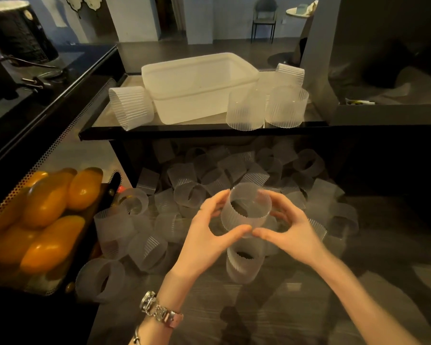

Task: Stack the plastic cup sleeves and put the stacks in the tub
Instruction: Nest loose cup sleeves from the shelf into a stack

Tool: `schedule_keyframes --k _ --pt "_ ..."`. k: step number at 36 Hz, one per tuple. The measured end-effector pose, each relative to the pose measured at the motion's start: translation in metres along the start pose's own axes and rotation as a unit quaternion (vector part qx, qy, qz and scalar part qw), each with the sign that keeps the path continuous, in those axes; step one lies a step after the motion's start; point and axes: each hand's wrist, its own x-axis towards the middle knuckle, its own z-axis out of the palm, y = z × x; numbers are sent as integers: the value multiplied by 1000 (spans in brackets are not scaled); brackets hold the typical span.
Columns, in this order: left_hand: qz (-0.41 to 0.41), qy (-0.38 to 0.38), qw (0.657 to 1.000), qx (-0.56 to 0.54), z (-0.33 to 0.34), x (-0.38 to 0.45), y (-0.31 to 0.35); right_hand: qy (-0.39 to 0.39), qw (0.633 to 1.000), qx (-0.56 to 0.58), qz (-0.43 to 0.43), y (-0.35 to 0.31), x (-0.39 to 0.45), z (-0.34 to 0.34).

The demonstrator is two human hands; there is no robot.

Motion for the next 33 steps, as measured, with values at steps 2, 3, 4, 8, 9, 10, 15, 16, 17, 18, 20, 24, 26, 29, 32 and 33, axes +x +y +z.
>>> schedule_keyframes --k 2,3,4,8,9,10,15,16,17,18,20,24,26,29,32,33 --pt "-4 -9 1000 10 3 -6 -4 -6 1000 2 23 5 -8 2" --pt "-12 -10 1000 11 5 -9 -6 -8 999 5 34 7 -11 3" --pt "-22 -9 1000 8 7 -12 -8 -9 999 6 44 10 -14 5" --pt "-60 -5 998 -16 16 -22 -18 -12 998 7 68 20 -24 8" --pt "-70 -5 997 -22 18 -24 -20 -15 997 4 71 23 -25 9" --pt "-80 -7 996 -29 19 -26 -23 -17 997 2 74 26 -27 10" --pt "-118 -16 992 -50 26 -37 -34 -22 996 -1 85 38 -33 14" --pt "-124 -14 991 -52 28 -40 -36 -23 996 -3 89 41 -35 15" --pt "-128 -15 990 -51 30 -42 -38 -24 995 -5 93 45 -37 16" --pt "-131 -18 990 -44 32 -44 -41 -26 995 -7 100 50 -39 17" --pt "-136 -23 990 -37 36 -46 -45 -29 993 -9 117 59 -43 18" --pt "-159 -11 985 -65 41 -45 -49 -13 990 -2 138 66 -44 19" --pt "-158 -11 985 -66 41 -46 -48 -11 990 2 141 66 -44 20" --pt "-161 -4 984 -71 41 -48 -46 -9 990 12 141 66 -44 21" --pt "-158 -5 984 -76 41 -48 -45 -9 990 22 139 67 -45 21" --pt "-156 -7 985 -79 40 -48 -46 -9 990 22 139 67 -44 21"
